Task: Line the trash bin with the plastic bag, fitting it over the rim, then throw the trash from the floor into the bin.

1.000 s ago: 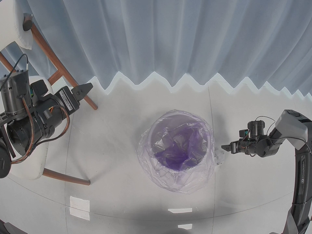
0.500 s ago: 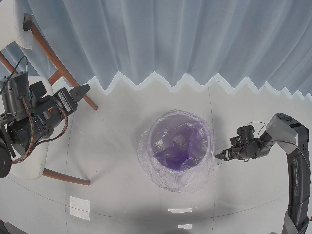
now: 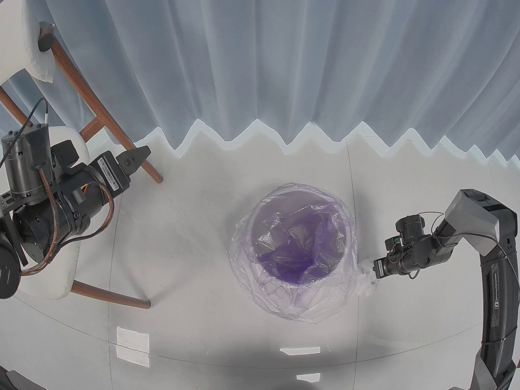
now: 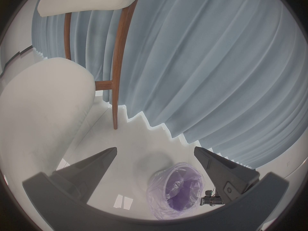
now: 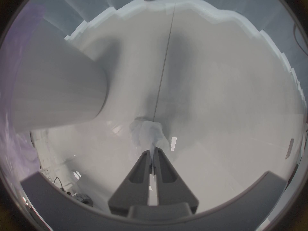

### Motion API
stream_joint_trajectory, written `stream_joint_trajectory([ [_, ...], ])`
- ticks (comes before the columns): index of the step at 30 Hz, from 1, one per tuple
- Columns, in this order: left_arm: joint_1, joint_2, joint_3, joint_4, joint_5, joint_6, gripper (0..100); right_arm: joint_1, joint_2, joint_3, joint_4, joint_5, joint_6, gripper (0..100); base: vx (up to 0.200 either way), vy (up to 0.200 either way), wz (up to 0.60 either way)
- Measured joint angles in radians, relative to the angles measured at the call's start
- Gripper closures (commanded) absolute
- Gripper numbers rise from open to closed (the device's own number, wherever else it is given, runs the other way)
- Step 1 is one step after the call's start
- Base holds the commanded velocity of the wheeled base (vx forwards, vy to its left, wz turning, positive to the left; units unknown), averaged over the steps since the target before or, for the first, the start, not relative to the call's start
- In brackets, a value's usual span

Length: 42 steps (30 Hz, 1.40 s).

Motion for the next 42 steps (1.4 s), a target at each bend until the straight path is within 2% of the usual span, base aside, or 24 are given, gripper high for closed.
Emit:
stream_joint_trajectory([
  [5,0.012,-0.008,0.014,-0.001,0.0,0.001,0,-0.024,-0.06,0.139,-0.094,0.02,0.0,100,0.0,0.0,0.0],
  [13,0.054,-0.03,0.029,-0.001,0.0,0.001,0,-0.149,-0.291,0.31,-0.173,0.087,0.007,100,0.0,0.0,0.0],
  [17,0.064,-0.04,0.031,-0.002,-0.001,0.003,0,-0.184,-0.459,0.394,-0.181,0.126,0.046,100,0.0,0.0,0.0],
  [21,0.07,-0.046,0.031,-0.002,-0.001,0.015,0,-0.176,-0.62,0.451,-0.176,0.159,0.101,100,0.0,0.0,0.0],
  [24,0.073,-0.048,0.031,-0.005,-0.001,0.023,0,-0.118,-0.745,0.485,-0.166,0.177,0.149,100,0.0,0.0,0.0],
  [32,0.087,-0.043,0.029,-0.038,-0.004,0.037,0,0.146,-0.95,0.562,-0.155,0.199,0.223,100,0.0,0.0,0.0],
  [35,0.094,-0.039,0.027,-0.044,-0.007,0.041,0,0.23,-0.977,0.578,-0.154,0.195,0.232,100,0.0,0.0,0.0],
  [42,0.12,-0.035,0.026,-0.05,-0.011,0.044,0,0.354,-0.929,0.574,-0.198,0.169,0.237,100,0.0,0.0,0.0],
])
